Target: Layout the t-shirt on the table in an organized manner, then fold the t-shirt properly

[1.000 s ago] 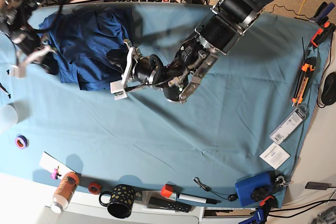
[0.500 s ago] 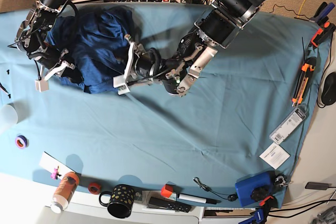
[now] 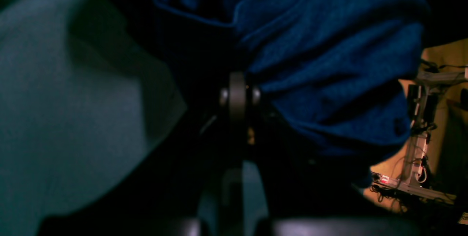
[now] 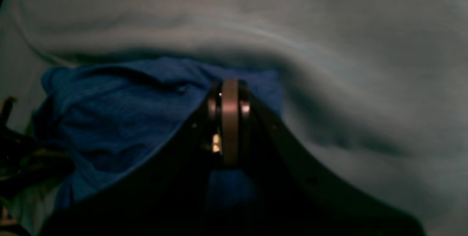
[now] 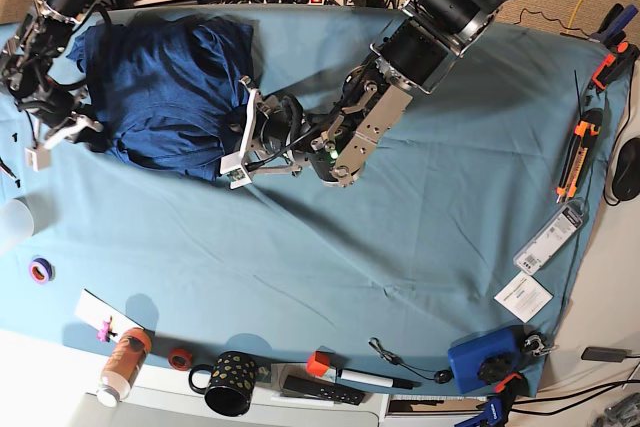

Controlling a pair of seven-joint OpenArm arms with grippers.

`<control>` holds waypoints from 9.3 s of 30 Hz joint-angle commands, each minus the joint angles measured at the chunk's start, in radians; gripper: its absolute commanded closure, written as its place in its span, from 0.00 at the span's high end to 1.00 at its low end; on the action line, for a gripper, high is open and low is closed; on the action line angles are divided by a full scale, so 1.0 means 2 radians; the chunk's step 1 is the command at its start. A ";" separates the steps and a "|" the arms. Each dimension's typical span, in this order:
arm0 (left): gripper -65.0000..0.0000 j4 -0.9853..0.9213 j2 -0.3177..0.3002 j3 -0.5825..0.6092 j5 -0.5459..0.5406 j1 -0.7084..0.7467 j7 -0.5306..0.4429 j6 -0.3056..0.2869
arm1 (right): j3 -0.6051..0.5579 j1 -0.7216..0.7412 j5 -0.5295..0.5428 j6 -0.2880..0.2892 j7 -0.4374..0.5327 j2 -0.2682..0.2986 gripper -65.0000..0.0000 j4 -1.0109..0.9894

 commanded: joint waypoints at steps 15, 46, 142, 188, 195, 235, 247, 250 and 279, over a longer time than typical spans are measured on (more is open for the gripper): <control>0.49 0.028 0.003 -0.033 -0.139 -0.040 0.038 -0.070 | 0.164 0.028 0.208 0.001 -0.102 0.041 0.46 0.007; 0.49 0.079 -0.120 -0.216 -0.192 -0.041 0.085 -0.070 | 0.063 -0.049 0.309 0.001 -0.102 0.110 0.46 -0.231; 0.49 0.079 -0.112 -0.216 -0.176 -0.041 0.071 -0.070 | -0.064 -0.083 0.270 0.001 -0.102 0.172 0.03 -0.084; 0.49 0.079 -0.112 -0.216 -0.176 -0.041 0.070 -0.071 | -0.064 -0.033 -0.039 0.000 -0.032 0.244 0.03 -0.085; 0.49 0.079 -0.112 -0.216 -0.176 -0.041 0.070 -0.071 | -0.064 -0.034 -0.040 -0.021 -0.032 0.243 0.57 -0.085; 0.49 0.079 -0.224 -0.216 -0.143 -0.099 0.051 -0.075 | 0.072 -0.004 0.309 0.001 -0.102 0.184 0.00 -0.085; 0.19 0.079 -0.238 -0.216 -0.169 -0.092 0.053 -0.063 | 0.178 -0.124 0.309 0.001 -0.102 0.094 0.00 -0.085; 0.00 0.079 -0.237 -0.216 -0.169 -0.093 0.053 -0.063 | 0.178 -0.123 0.309 0.001 -0.102 0.073 0.00 -0.085; 0.00 0.079 -0.254 -0.216 -0.169 -0.051 0.057 -0.064 | 0.190 -0.122 0.158 0.001 -0.080 0.128 0.00 -0.084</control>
